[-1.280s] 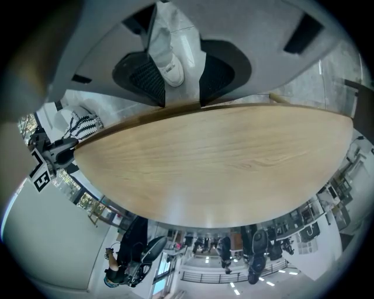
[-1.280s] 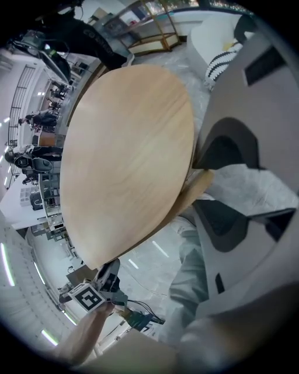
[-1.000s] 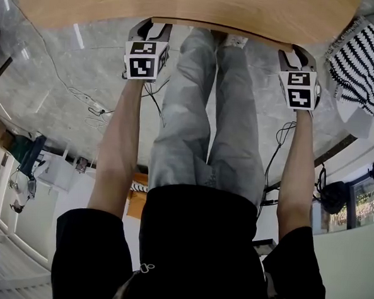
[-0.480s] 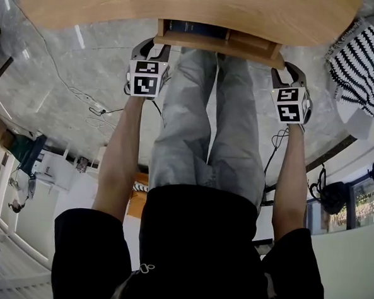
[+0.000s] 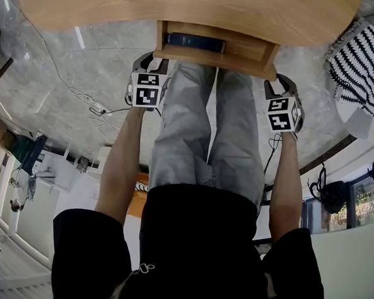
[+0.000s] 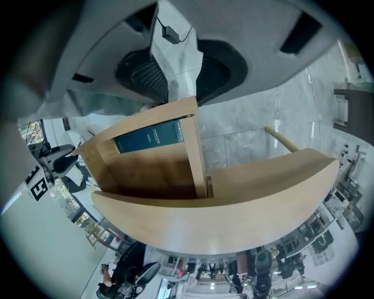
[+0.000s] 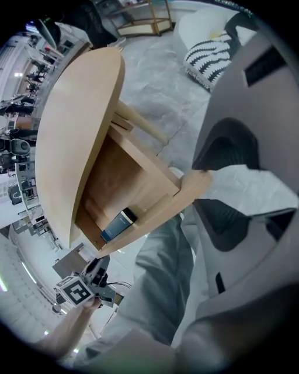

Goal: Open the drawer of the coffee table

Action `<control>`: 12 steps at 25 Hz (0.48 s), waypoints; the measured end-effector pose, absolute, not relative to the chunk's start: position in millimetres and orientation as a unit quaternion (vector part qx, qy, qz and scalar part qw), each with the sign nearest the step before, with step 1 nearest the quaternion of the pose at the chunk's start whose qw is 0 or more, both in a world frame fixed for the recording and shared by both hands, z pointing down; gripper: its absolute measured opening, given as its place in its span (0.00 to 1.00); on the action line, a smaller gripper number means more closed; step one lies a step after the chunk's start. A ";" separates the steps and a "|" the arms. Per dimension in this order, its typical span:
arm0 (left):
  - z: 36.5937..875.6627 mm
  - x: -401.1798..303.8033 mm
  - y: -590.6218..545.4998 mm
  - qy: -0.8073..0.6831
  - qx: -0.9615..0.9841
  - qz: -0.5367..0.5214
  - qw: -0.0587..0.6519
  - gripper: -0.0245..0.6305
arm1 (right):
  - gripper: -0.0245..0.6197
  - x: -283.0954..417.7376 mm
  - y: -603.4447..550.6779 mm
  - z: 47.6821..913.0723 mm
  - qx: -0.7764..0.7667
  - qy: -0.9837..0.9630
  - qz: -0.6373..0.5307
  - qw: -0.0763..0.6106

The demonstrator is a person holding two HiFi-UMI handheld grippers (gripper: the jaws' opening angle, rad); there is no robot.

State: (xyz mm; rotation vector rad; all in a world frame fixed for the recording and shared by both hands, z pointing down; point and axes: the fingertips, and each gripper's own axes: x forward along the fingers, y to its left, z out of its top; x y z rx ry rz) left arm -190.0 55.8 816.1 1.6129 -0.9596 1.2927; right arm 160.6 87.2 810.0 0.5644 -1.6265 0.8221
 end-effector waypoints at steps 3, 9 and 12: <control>814.4 -192.8 65.2 -0.379 0.638 0.520 0.423 0.25 | 0.26 157.6 96.8 807.9 0.235 -0.692 0.356 0.582; 816.7 -193.2 68.8 -0.378 0.629 0.527 0.428 0.25 | 0.25 158.1 99.0 808.8 0.224 -0.687 0.354 0.593; 822.1 -196.0 76.2 -0.370 0.622 0.539 0.431 0.25 | 0.25 155.8 106.5 812.7 0.202 -0.684 0.355 0.604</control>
